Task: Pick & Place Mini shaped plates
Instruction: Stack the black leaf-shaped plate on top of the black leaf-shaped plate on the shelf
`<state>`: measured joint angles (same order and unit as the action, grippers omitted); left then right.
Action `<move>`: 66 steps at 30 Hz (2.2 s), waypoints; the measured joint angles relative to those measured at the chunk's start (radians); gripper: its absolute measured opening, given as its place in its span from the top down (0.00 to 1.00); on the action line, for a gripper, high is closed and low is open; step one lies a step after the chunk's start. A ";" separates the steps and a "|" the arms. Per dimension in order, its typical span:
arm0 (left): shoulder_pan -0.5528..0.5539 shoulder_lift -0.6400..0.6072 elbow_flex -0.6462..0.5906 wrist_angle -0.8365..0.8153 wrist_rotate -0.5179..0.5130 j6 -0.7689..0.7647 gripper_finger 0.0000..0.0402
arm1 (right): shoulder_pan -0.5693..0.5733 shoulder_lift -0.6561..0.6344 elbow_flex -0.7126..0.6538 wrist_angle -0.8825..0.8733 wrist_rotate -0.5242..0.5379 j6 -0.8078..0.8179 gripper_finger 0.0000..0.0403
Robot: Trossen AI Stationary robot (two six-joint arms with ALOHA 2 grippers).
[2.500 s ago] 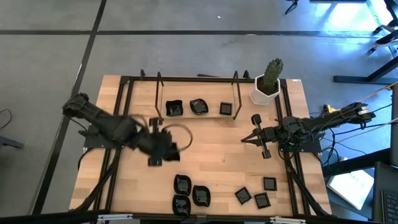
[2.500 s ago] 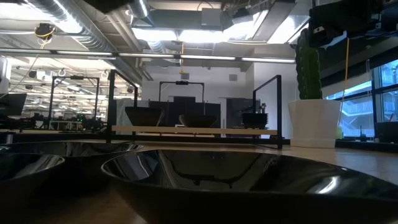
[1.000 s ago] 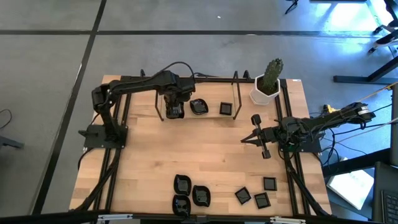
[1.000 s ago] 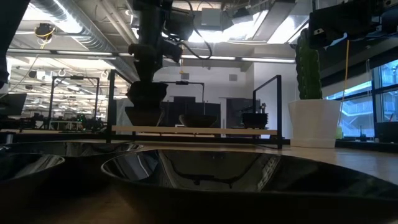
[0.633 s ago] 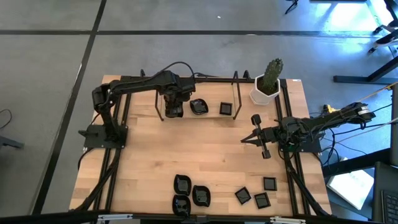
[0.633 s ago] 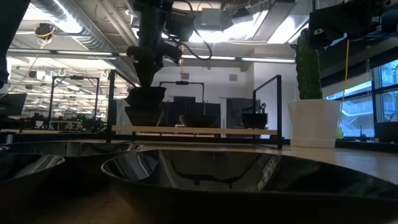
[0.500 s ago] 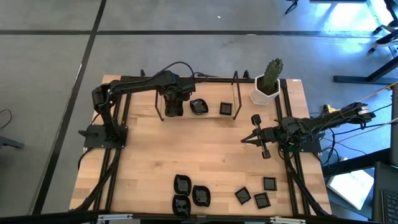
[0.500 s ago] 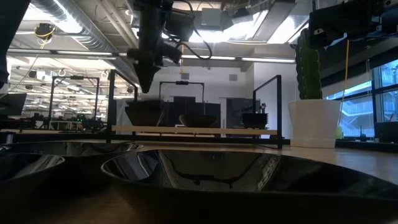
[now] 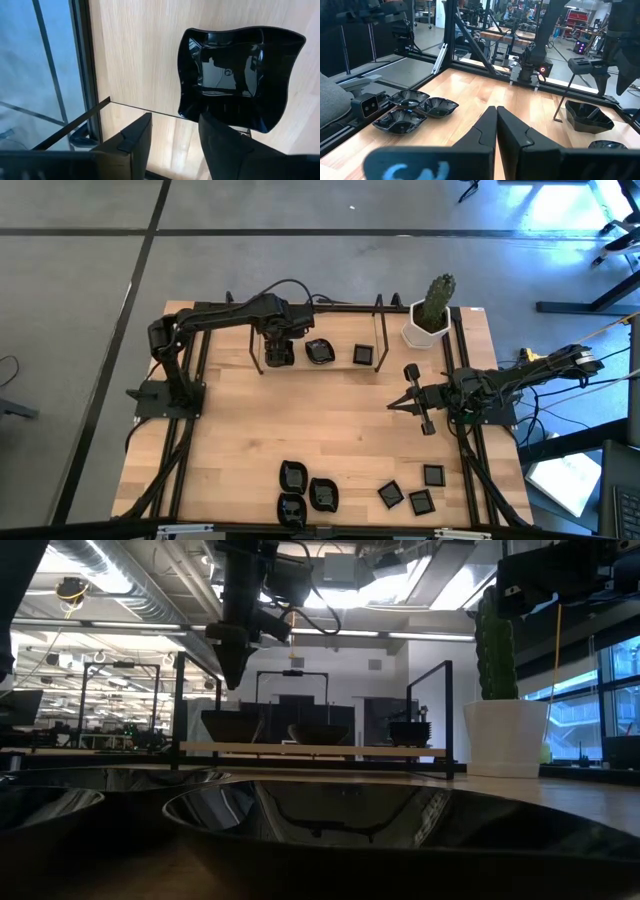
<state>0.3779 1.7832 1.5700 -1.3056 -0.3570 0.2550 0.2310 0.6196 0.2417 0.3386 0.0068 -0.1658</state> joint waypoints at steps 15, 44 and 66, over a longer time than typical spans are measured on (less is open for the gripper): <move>-0.194 -0.166 -0.008 0.110 0.420 -0.063 0.76 | 0.000 0.000 0.000 -0.008 0.000 0.000 0.96; -0.783 0.108 -0.011 0.424 0.506 -0.071 0.98 | 0.000 0.000 0.000 -0.018 0.000 0.000 0.96; -0.786 0.271 -0.011 0.425 0.405 -0.251 0.61 | 0.000 0.000 0.000 -0.019 0.000 -0.001 0.96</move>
<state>-0.4083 2.0540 1.5590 -0.8809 0.0478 0.0040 0.2310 0.6193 0.2417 0.3200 0.0071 -0.1666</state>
